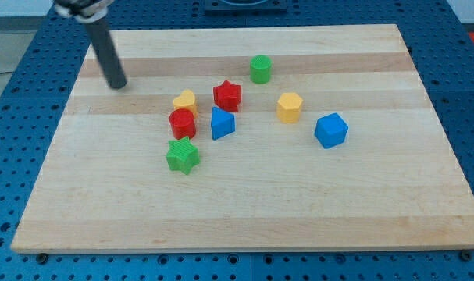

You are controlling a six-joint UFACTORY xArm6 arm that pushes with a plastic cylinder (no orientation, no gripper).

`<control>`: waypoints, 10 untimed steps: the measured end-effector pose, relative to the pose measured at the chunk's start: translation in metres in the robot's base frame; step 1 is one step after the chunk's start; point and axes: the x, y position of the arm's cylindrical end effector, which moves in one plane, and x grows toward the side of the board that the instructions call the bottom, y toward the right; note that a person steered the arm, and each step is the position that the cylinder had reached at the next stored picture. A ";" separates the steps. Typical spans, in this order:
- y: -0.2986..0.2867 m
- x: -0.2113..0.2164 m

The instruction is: Move the green star to the bottom center

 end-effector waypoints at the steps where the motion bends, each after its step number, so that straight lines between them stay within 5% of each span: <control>1: 0.031 0.080; 2: 0.103 0.128; 3: 0.137 0.127; 5: 0.148 0.100; 10: 0.212 0.167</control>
